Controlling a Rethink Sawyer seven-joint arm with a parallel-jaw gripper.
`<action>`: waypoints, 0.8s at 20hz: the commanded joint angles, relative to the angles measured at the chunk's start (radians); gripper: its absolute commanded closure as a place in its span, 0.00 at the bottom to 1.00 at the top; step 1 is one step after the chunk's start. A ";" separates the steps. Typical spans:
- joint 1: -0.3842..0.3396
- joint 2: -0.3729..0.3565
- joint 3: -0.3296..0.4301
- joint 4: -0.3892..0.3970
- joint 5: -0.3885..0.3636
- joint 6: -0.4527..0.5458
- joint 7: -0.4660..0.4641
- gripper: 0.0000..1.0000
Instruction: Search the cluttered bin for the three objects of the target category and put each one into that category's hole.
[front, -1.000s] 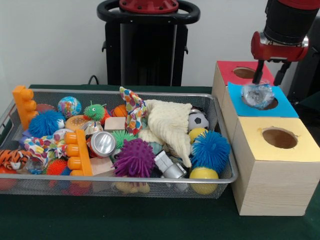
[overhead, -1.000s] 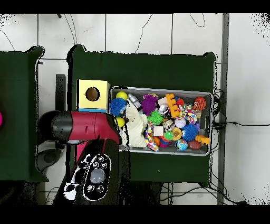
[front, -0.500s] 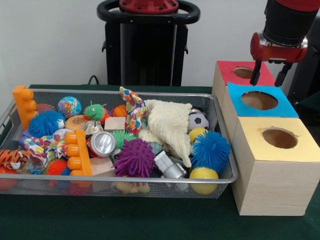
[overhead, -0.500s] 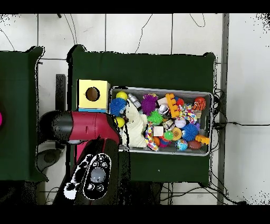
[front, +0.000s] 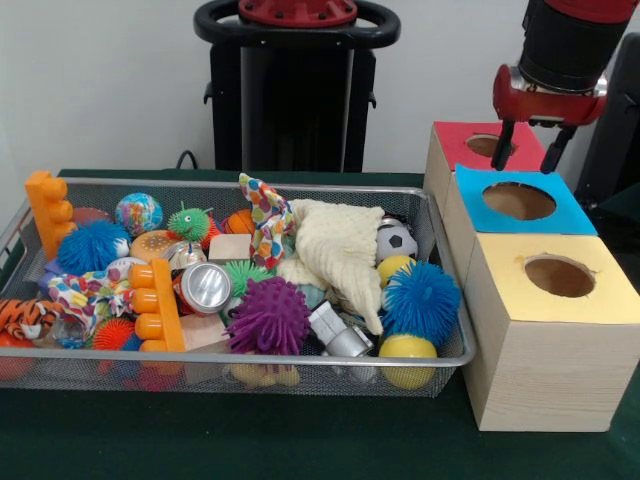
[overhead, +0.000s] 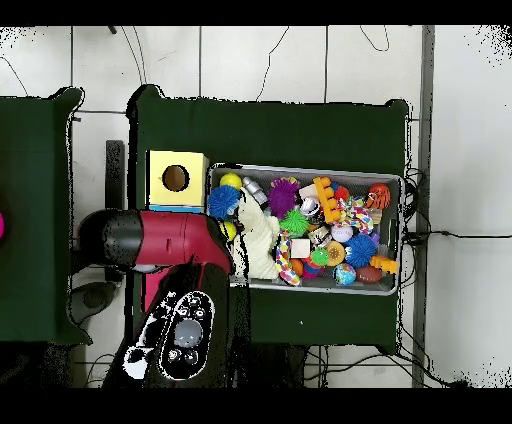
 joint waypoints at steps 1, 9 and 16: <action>-0.039 0.015 -0.063 -0.017 -0.088 0.115 0.162 0.00; -0.104 0.084 -0.076 -0.057 -0.224 0.040 0.022 0.00; -0.161 0.105 -0.023 -0.037 -0.303 -0.093 0.003 0.00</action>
